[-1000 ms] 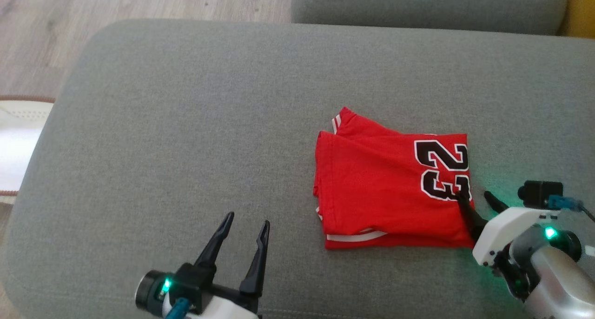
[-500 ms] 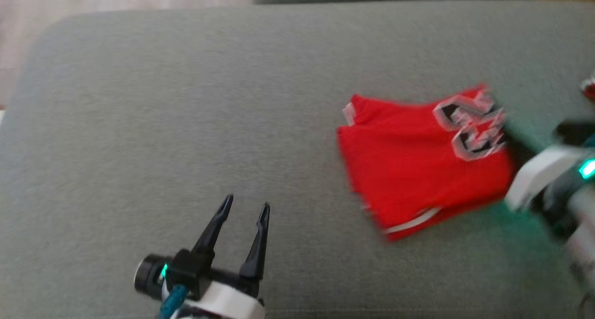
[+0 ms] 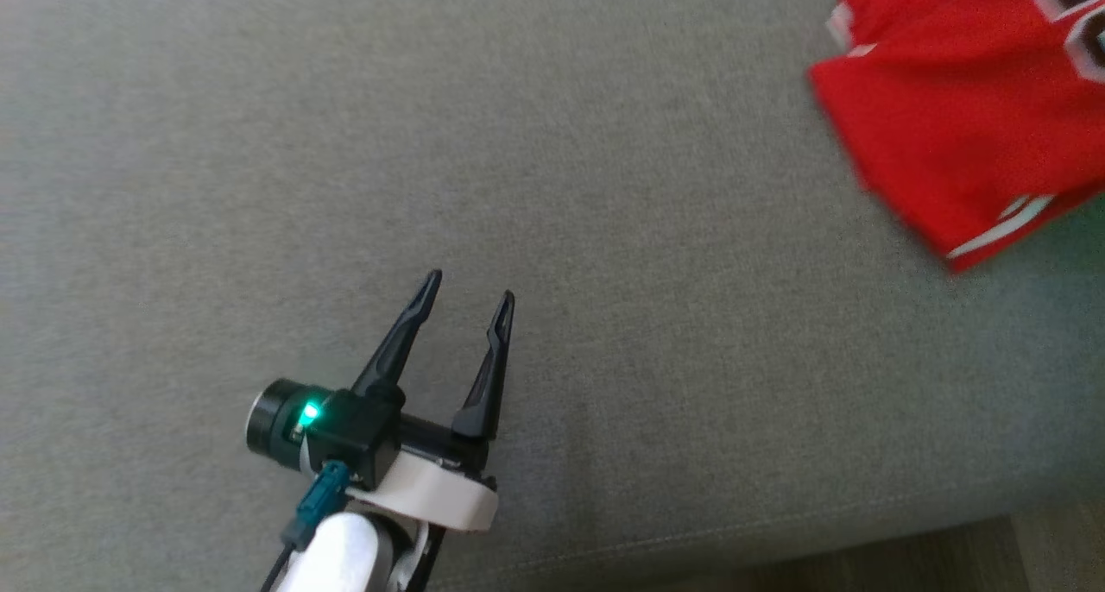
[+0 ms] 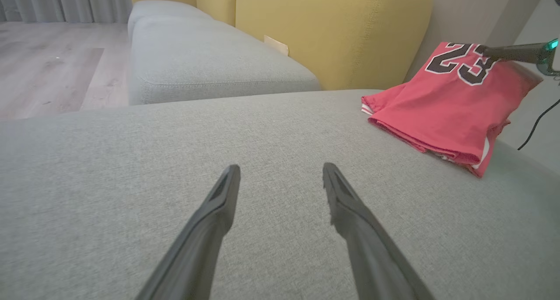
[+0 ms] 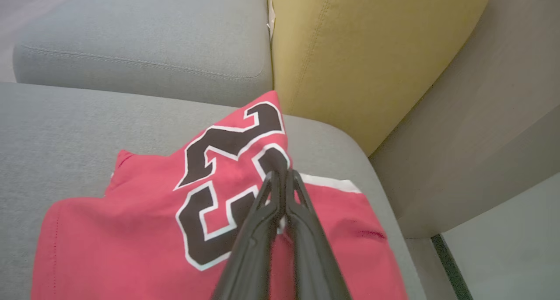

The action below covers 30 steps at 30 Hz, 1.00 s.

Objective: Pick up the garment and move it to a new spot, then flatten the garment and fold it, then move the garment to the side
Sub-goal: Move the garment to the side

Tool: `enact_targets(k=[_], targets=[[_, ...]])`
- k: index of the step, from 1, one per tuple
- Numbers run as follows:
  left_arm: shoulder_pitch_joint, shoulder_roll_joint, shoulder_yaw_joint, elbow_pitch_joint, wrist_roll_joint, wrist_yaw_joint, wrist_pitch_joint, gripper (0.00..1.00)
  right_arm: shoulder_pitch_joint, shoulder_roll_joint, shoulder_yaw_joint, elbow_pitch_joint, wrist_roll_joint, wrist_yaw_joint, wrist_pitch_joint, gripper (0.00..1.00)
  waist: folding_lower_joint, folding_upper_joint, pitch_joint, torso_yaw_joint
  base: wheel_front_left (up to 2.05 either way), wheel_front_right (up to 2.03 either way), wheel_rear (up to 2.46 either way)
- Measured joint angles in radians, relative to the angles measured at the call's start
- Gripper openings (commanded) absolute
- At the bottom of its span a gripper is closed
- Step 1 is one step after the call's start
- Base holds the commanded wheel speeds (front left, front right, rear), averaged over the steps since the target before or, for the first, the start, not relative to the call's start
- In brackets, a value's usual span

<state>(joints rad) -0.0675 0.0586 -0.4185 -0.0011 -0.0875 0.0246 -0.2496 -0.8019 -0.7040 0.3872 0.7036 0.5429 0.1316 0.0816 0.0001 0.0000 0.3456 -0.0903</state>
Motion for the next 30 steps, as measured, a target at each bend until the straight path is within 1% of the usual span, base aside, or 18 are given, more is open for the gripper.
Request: enact_targets(k=[5,11,12,13,14,17,20,23,26,30], targets=[[-0.031,0.0,0.001,0.0,0.007,-0.009,0.0,1.0,-0.023,-0.053,-0.079,-0.048,-0.044,0.0,0.032,0.0,0.0,0.0,0.06,-0.02,0.0,0.0,0.0],[-0.058,0.0,0.002,0.002,0.016,-0.021,0.0,1.0,-0.026,-0.084,-0.207,-0.099,-0.108,0.0,0.103,0.0,0.0001,0.0,0.106,-0.016,0.0,0.0,0.0],[-0.063,0.0,0.002,0.002,0.016,-0.022,0.0,1.0,-0.026,-0.084,-0.235,-0.1,-0.122,0.0,0.118,0.17,0.0,0.0,0.109,-0.013,0.0,0.0,0.0],[-0.067,0.0,0.002,0.003,0.016,-0.022,0.0,1.0,-0.025,-0.084,-0.261,-0.1,-0.137,0.0,0.136,0.76,0.0001,0.0,0.112,-0.01,0.0,0.0,0.0],[-0.068,0.0,0.002,0.003,0.016,-0.022,0.0,1.0,-0.022,-0.081,-0.288,-0.099,-0.155,0.0,0.153,1.0,0.0001,0.0,0.114,-0.007,0.0,0.0,0.0],[-0.071,0.0,0.001,0.01,0.016,-0.025,0.0,1.0,0.006,-0.049,-0.367,-0.1,-0.231,0.0,0.192,1.0,0.0001,0.0,0.11,0.002,0.0,0.0,0.0],[-0.071,0.0,0.0,0.012,0.016,-0.023,0.0,1.0,0.059,0.016,-0.422,-0.12,-0.323,0.0,0.219,1.0,0.0001,0.0,0.091,0.01,0.0,0.0,0.0],[-0.07,-0.001,0.002,0.015,0.007,-0.014,0.0,1.0,0.115,0.082,-0.469,-0.17,-0.404,0.0,0.223,1.0,0.0,0.0,0.059,0.018,0.0,0.0,0.0],[-0.062,-0.001,0.005,0.021,-0.003,-0.003,0.0,1.0,0.174,0.16,-0.487,-0.226,-0.428,0.0,0.221,1.0,0.0,0.0,0.015,0.026,0.0,0.0,0.0],[-0.03,-0.001,0.014,0.024,-0.021,0.014,0.0,1.0,0.284,0.263,-0.476,-0.278,-0.406,0.0,0.189,1.0,0.0001,0.0,-0.054,0.038,0.0,0.0,0.0]])
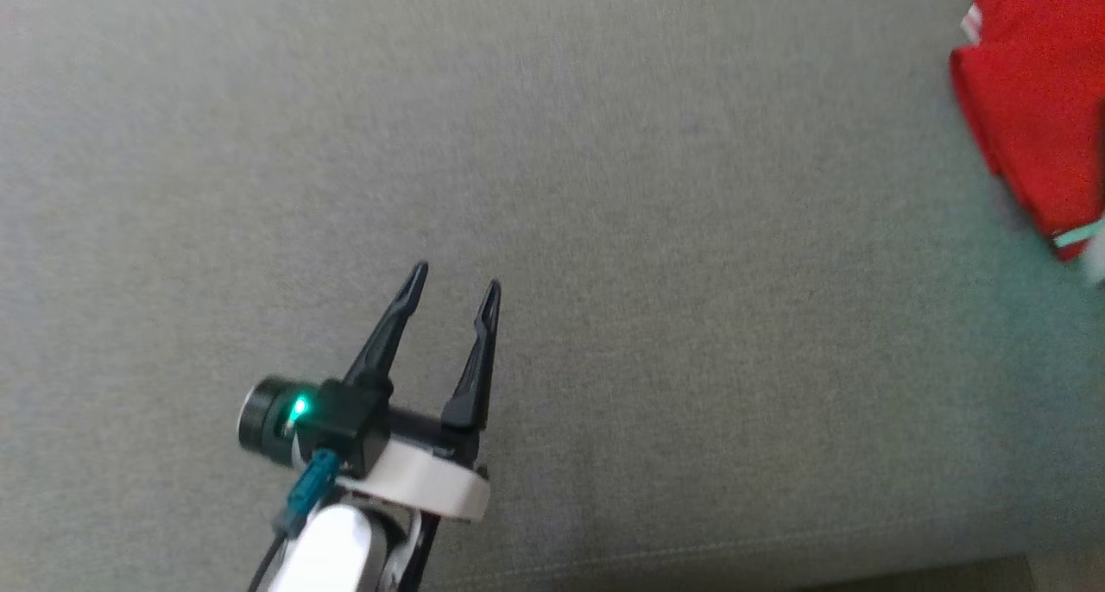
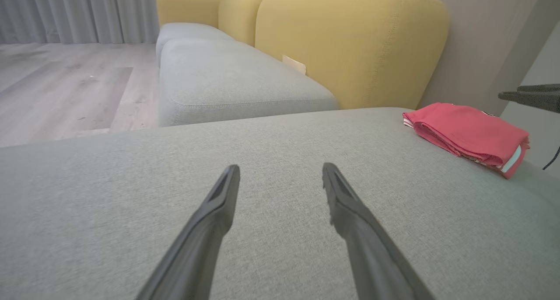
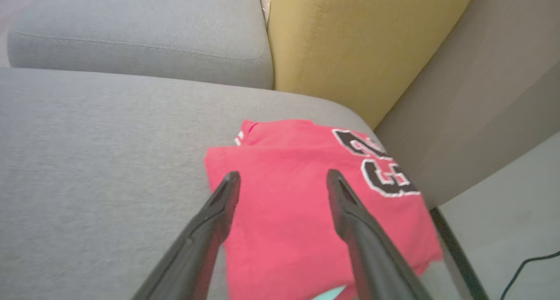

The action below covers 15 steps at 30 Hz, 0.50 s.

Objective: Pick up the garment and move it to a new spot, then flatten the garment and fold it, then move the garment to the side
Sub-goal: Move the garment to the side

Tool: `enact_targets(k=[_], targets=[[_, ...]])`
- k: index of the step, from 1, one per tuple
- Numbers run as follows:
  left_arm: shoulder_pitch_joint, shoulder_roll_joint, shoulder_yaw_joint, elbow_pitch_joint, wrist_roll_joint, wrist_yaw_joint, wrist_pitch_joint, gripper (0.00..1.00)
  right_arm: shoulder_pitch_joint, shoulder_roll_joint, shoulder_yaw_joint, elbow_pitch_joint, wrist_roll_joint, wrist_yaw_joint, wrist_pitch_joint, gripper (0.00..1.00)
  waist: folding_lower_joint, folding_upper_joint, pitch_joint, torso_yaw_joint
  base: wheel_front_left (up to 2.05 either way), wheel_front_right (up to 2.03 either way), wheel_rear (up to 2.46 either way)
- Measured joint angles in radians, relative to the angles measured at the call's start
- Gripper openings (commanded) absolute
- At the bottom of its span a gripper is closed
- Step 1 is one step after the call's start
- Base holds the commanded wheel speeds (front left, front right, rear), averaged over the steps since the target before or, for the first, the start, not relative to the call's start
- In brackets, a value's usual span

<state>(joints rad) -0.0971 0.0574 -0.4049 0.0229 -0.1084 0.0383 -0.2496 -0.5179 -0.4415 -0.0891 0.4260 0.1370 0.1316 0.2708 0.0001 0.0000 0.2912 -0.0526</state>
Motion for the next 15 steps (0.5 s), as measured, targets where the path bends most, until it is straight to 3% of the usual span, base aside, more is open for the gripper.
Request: enact_targets(k=[8,15], targets=[[0.112,0.0,0.04,0.042,-0.034,0.069,0.0,1.0,0.214,0.176,0.078,-0.017,0.115,0.0,-0.185,1.0,0.0,0.0,-0.163,0.028,0.0,0.0,0.0],[0.203,0.0,0.072,0.079,-0.046,0.086,0.0,1.0,0.375,0.282,0.167,0.021,0.157,0.0,-0.374,1.0,-0.0001,0.0,-0.283,0.059,0.0,0.0,0.0]])
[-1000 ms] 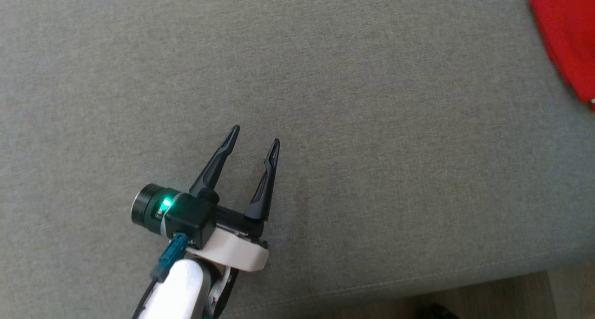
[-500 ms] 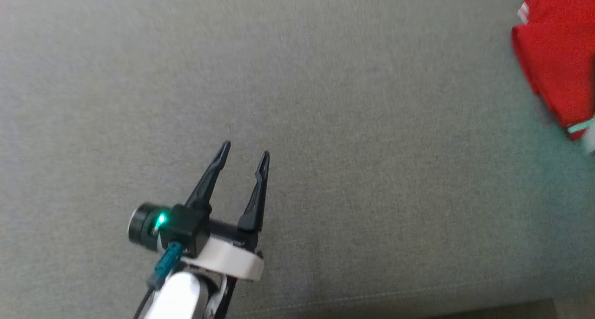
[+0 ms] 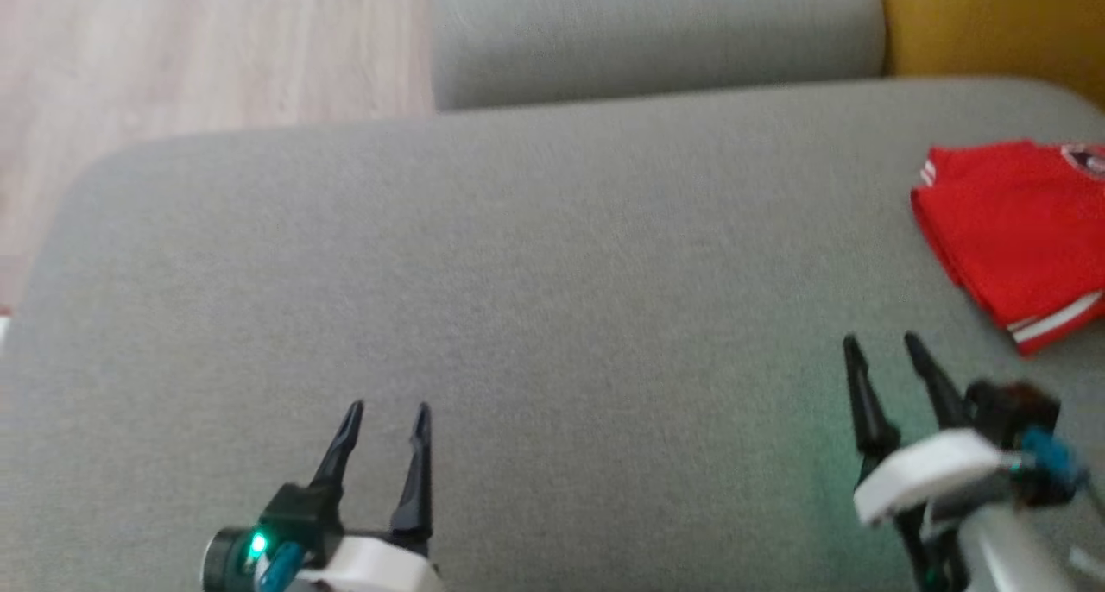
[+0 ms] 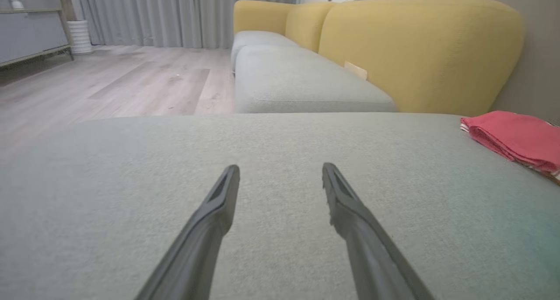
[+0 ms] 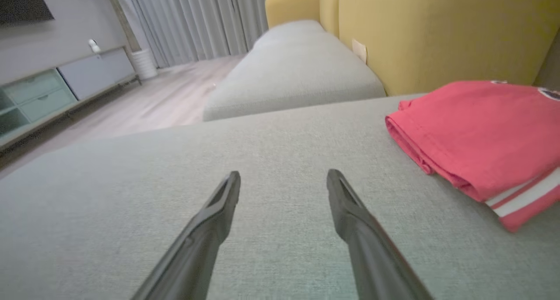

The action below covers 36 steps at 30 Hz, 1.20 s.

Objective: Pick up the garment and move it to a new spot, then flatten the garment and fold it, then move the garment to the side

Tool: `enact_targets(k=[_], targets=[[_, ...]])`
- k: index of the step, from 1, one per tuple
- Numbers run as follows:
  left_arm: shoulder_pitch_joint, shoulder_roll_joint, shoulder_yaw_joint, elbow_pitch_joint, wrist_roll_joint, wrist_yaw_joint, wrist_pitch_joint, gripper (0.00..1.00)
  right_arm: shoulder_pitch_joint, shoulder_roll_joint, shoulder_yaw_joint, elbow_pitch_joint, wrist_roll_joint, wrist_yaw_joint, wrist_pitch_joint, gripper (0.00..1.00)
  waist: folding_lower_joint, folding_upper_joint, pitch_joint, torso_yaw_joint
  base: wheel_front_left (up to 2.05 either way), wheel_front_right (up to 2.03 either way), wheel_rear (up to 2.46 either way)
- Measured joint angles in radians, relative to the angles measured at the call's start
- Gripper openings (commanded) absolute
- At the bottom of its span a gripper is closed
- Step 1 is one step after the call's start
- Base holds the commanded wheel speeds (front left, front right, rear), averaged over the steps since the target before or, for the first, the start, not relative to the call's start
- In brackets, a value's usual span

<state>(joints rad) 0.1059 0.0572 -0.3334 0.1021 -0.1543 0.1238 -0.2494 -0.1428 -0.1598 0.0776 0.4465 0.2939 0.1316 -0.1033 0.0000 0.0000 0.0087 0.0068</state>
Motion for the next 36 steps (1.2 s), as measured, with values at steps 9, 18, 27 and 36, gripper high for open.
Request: enact_targets(k=[9,18,27,36], targets=[[0.077,0.0,0.06,-0.023,-0.014,-0.029,0.0,1.0,0.169,0.024,0.039,-0.135,-0.004,0.0,-0.145,1.0,0.0,0.0,-0.11,0.054,0.0,0.0,0.0],[0.154,0.001,0.097,-0.074,-0.004,-0.054,0.0,1.0,0.328,0.06,0.008,-0.204,-0.098,0.0,-0.145,1.0,0.0,0.0,-0.154,0.063,0.0,0.0,0.0],[0.166,0.001,0.105,-0.072,0.012,-0.054,0.0,1.0,0.334,0.078,0.009,-0.219,-0.127,0.0,-0.145,1.0,0.0,0.0,-0.174,0.063,0.0,0.0,0.0],[0.177,0.001,0.104,-0.031,0.012,-0.054,0.003,0.0,0.337,0.081,0.01,-0.205,-0.128,0.0,-0.144,0.0,0.0,0.0,-0.18,0.062,0.0,0.0,0.0]])
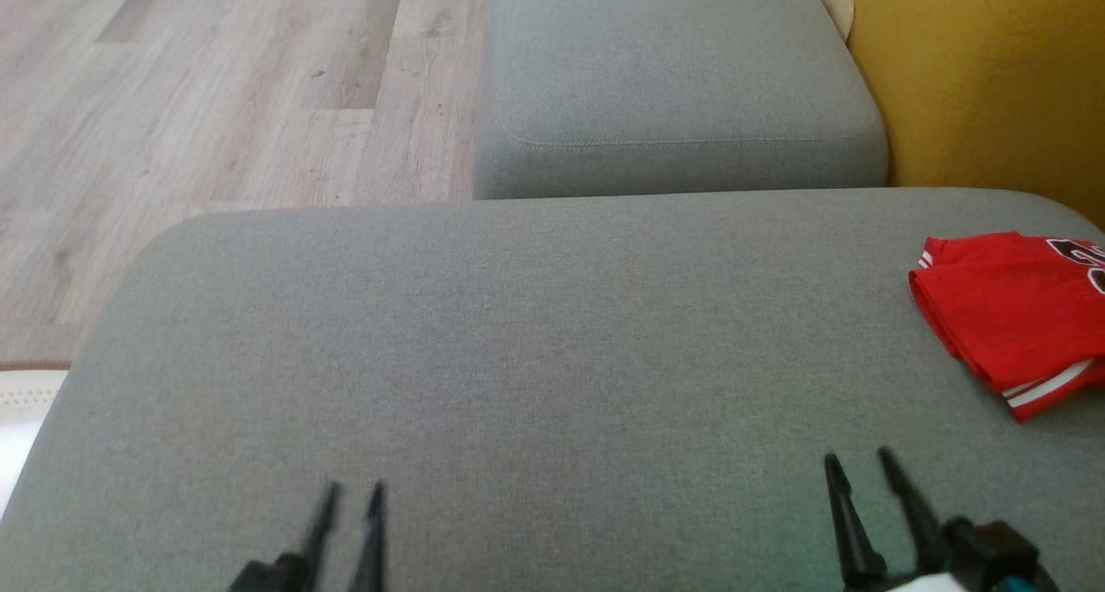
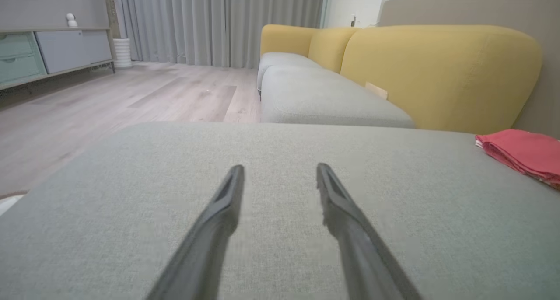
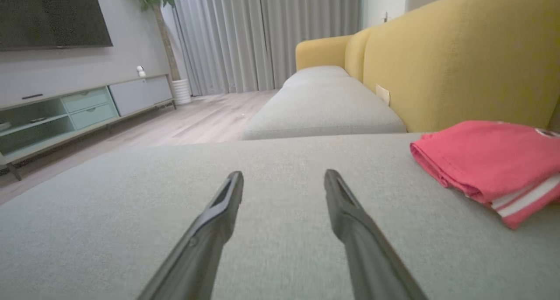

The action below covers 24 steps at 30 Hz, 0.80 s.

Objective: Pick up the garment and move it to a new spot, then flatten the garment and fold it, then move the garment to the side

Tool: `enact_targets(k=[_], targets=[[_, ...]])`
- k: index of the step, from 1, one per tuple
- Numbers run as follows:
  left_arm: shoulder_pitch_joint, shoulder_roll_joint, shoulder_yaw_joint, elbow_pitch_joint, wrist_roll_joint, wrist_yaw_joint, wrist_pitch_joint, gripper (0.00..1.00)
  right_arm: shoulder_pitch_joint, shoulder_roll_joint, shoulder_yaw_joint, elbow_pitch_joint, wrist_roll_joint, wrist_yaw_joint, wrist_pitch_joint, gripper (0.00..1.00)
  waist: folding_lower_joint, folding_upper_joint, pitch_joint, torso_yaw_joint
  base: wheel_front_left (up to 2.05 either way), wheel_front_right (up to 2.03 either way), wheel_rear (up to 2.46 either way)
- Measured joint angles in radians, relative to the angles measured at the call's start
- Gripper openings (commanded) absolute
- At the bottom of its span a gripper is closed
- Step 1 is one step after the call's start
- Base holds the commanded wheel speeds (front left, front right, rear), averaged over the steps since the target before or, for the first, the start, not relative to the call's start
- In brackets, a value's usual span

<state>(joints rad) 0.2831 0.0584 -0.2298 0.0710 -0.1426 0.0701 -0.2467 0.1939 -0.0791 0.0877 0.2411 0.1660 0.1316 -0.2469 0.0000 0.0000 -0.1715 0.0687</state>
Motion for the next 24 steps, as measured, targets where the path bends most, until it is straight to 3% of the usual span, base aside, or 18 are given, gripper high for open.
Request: enact_targets(k=[5,24], targets=[[0.04,0.0,-0.002,0.068,-0.013,0.0,0.003,0.0,0.041,0.002,0.004,0.067,0.011,0.0,0.007,0.0,0.0,0.0,0.002,-0.001,0.0,0.0,0.0],[-0.002,0.005,0.019,0.088,-0.239,-0.027,0.038,0.0,0.014,0.004,-0.026,0.067,0.216,0.0,0.054,0.0,0.0,0.0,0.028,-0.011,0.0,0.0,0.0]])
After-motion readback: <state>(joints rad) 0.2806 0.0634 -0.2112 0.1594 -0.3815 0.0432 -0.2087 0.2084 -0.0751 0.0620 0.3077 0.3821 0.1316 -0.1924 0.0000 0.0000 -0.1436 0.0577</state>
